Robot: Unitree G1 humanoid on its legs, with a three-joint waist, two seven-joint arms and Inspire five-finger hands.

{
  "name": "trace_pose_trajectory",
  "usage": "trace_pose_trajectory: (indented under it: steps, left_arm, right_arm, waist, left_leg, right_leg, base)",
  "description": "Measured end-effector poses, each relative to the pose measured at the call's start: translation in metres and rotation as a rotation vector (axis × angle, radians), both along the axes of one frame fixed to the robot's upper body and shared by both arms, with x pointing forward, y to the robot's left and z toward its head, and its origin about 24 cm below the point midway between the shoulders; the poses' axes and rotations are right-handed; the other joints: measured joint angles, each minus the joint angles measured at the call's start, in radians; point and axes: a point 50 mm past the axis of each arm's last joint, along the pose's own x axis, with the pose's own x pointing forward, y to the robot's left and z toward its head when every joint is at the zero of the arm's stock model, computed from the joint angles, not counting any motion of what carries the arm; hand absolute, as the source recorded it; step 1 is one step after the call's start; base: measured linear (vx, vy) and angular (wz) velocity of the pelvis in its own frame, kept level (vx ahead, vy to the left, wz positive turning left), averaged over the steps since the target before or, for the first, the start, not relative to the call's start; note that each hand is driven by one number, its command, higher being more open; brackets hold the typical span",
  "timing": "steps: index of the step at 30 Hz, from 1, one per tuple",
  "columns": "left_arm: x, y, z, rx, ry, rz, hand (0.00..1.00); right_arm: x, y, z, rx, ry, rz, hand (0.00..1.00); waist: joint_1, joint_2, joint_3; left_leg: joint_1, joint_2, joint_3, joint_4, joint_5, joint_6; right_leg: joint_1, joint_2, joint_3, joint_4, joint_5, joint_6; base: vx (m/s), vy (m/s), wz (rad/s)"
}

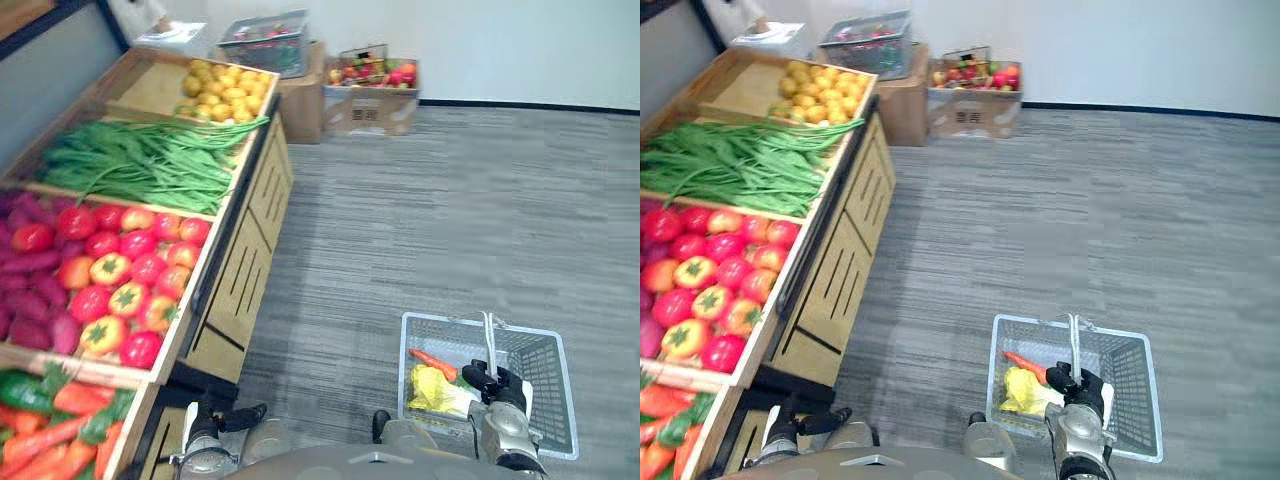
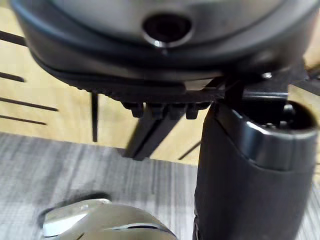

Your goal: Pick vegetable in the basket

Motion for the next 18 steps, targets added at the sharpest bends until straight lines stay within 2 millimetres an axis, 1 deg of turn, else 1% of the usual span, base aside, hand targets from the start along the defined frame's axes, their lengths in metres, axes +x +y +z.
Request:
trace_pose_trajectory:
  steps: [1,2,3,4,5,6,7,10,13,15,16,17,18]
  left_arm:
    - [-0.002,0.0,-0.001,0.006,0.015,-0.026,1.0]
    - [0.0,0.0,0.0,0.014,0.013,-0.041,1.0]
    - [0.004,0.007,0.002,0.056,0.014,-0.103,1.0]
    - [0.005,0.009,0.003,0.078,0.024,-0.152,1.0]
    - [0.007,0.007,0.003,0.095,0.029,-0.199,1.0]
    - [0.008,0.006,0.003,0.105,0.033,-0.23,1.0]
    - [0.013,0.003,0.004,0.127,0.036,-0.296,1.0]
    - [0.013,-0.004,0.002,0.144,0.063,-0.405,1.0]
    - [0.01,-0.005,0.0,0.158,0.096,-0.436,1.0]
    - [0.008,-0.004,-0.001,0.167,0.116,-0.423,1.0]
    - [0.006,-0.003,-0.001,0.172,0.123,-0.399,1.0]
    - [0.005,-0.002,-0.002,0.168,0.126,-0.375,1.0]
    - [0.004,-0.001,-0.002,0.157,0.126,-0.314,1.0]
  right_arm:
    - [-0.001,0.0,-0.001,0.003,0.003,0.002,0.0]
    - [-0.003,0.001,-0.001,0.003,0.004,0.002,0.0]
    - [-0.004,0.0,-0.001,0.006,0.004,-0.012,0.0]
    - [-0.006,-0.002,-0.001,0.006,0.004,-0.028,0.0]
    - [-0.007,-0.005,-0.001,-0.002,0.005,-0.036,0.0]
    - [-0.007,-0.005,0.0,-0.003,0.004,-0.035,0.0]
    - [-0.005,-0.006,0.001,0.0,-0.005,-0.029,0.0]
    - [-0.007,-0.008,0.0,0.008,-0.003,-0.036,0.0]
    - [-0.009,-0.009,-0.002,-0.001,0.029,-0.008,0.0]
    - [-0.01,-0.009,-0.003,-0.001,0.038,-0.002,0.0]
    - [-0.012,-0.008,-0.005,0.007,0.048,0.002,0.0]
    - [-0.014,-0.007,-0.006,0.013,0.059,0.005,0.0]
    - [-0.02,-0.005,-0.011,0.021,0.092,0.016,0.0]
  waist:
    - [0.01,0.016,-0.009]
    - [0.006,0.005,-0.009]
    - [-0.004,-0.03,-0.007]
    - [-0.006,-0.03,-0.005]
    - [-0.005,-0.023,-0.005]
    - [-0.005,-0.019,-0.007]
    - [-0.006,-0.012,-0.007]
    - [-0.012,0.01,-0.015]
    - [-0.007,0.013,-0.017]
    - [-0.006,0.012,-0.018]
    - [-0.006,0.011,-0.02]
    - [-0.006,0.008,-0.025]
    - [-0.003,0.011,-0.039]
  left_leg:
    - [0.009,-0.022,-0.006,-0.012,0.022,-0.008]
    - [0.01,-0.037,-0.004,-0.011,0.016,-0.003]
    - [0.019,-0.064,0.011,-0.007,0.004,0.001]
    - [0.025,-0.079,0.022,0.009,-0.002,-0.003]
    - [0.029,-0.092,0.017,0.034,-0.005,0.022]
    - [0.03,-0.099,0.009,0.039,-0.007,0.025]
    - [0.038,-0.114,0.011,0.037,-0.007,0.025]
    - [0.08,-0.124,0.039,-0.016,-0.014,0.036]
    - [0.132,-0.128,0.093,-0.075,-0.015,0.039]
    - [0.157,-0.13,0.117,-0.1,-0.017,0.043]
    - [0.17,-0.13,0.126,-0.116,-0.018,0.049]
    - [0.169,-0.13,0.129,-0.121,-0.017,0.051]
    - [0.168,-0.129,0.133,-0.131,-0.013,0.057]
  right_leg:
    - [-0.018,0.001,0.029,0.022,0.011,0.019]
    - [-0.032,-0.01,0.029,0.044,0.009,0.018]
    - [-0.048,-0.039,0.038,0.058,-0.003,0.038]
    - [-0.054,-0.042,0.065,0.049,0.0,0.057]
    - [-0.05,-0.044,0.095,0.036,0.002,0.071]
    - [-0.046,-0.046,0.111,0.03,0.006,0.079]
    - [-0.048,-0.056,0.145,0.009,0.017,0.096]
    - [-0.047,-0.063,0.173,-0.016,0.026,0.112]
    - [-0.052,-0.061,0.208,-0.023,0.033,0.124]
    - [-0.054,-0.061,0.204,-0.024,0.043,0.139]
    - [-0.057,-0.063,0.161,-0.029,0.057,0.148]
    - [-0.058,-0.067,0.134,-0.038,0.067,0.144]
    - [-0.055,-0.073,0.089,-0.063,0.089,0.141]
  base:
    - [0.07,0.294,-1.28]
    - [0.13,0.26,-0.91]
    - [0.13,0.227,-0.47]
    - [0.13,0.261,-0.61]
    - [0.11,0.195,-0.58]
    - [0.16,0.169,-0.76]
    - [0.16,0.119,-0.66]
    - [0.12,0.085,-0.48]
    - [0.08,0.05,-0.5]
    - [0.03,0.019,-0.43]
    - [-0.01,0.006,-0.23]
    - [-0.02,-0.003,-0.18]
    - [-0.03,-0.005,-0.09]
